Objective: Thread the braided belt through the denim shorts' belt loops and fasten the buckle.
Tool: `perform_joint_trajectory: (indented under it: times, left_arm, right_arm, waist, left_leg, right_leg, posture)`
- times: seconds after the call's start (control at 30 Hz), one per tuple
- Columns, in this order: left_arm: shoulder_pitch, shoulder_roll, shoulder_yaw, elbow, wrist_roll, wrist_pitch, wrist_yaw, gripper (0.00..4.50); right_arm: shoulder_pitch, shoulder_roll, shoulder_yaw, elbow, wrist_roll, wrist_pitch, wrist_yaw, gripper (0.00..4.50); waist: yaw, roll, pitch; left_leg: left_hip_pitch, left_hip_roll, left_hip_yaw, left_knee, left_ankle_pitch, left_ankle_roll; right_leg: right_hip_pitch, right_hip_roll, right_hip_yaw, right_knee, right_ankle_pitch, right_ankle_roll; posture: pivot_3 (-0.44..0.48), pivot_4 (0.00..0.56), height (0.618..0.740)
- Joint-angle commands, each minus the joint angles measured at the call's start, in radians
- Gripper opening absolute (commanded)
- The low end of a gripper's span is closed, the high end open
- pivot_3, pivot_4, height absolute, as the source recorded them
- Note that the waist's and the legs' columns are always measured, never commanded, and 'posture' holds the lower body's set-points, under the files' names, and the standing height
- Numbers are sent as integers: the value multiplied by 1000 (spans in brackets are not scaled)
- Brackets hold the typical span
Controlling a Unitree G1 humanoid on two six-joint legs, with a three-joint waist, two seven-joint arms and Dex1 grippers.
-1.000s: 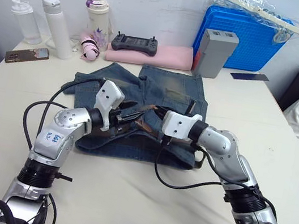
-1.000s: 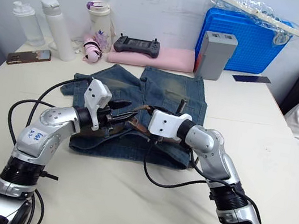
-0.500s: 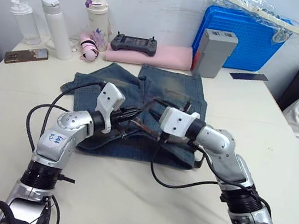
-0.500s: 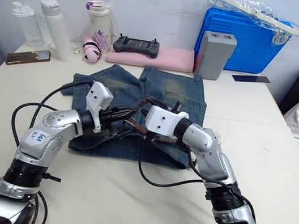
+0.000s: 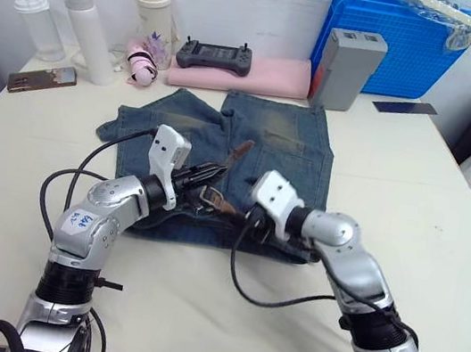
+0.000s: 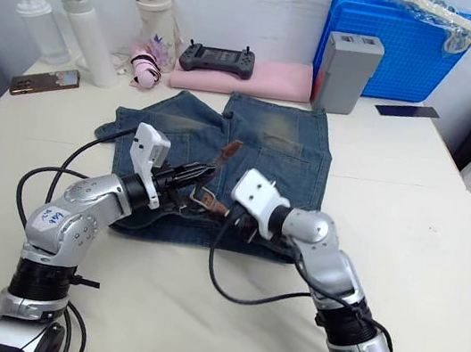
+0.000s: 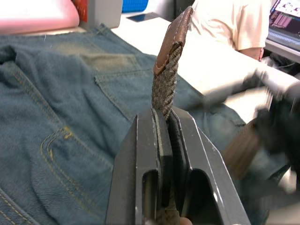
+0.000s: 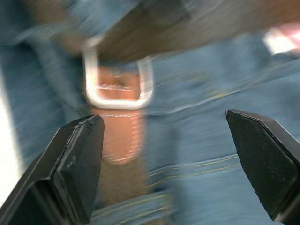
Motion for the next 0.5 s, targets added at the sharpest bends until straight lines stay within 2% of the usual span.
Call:
perform_joint_trajectory:
  times: [0.03, 0.13, 0.37, 0.5]
  left_arm:
    - [-16, -2, 30, -81, -48, 8, 5, 0]
    - [-17, 2, 70, -122, -91, 37, 25, 0]
    - [69, 59, 194, -195, -175, 100, 57, 0]
    - [101, 69, 206, -211, -189, 106, 74, 0]
  right_arm:
    - [1, -14, 24, -24, -26, 23, -10, 4373]
    - [2, -15, 40, -3, -40, 50, -25, 4373]
    - [-2, -22, 36, 7, -41, 42, -39, 4373]
    - [-11, -19, 21, 7, -38, -10, -51, 4373]
  waist:
    - [0, 0, 2]
    - [0, 0, 6]
    - [-1, 2, 11]
    - [2, 2, 14]
  left_leg:
    - [0, 0, 0, 0, 0, 0]
    - [0, 0, 0, 0, 0, 0]
    - [0, 0, 0, 0, 0, 0]
    - [0, 0, -1, 0, 0, -1]
  right_leg:
    - [0, 0, 0, 0, 0, 0]
    - [0, 0, 0, 0, 0, 0]
    - [0, 0, 0, -1, 0, 0]
    - [1, 0, 0, -2, 0, 0]
  posture:
    - [0, 150, 739]
    - [0, 150, 739]
    - [0, 150, 739]
    - [0, 150, 739]
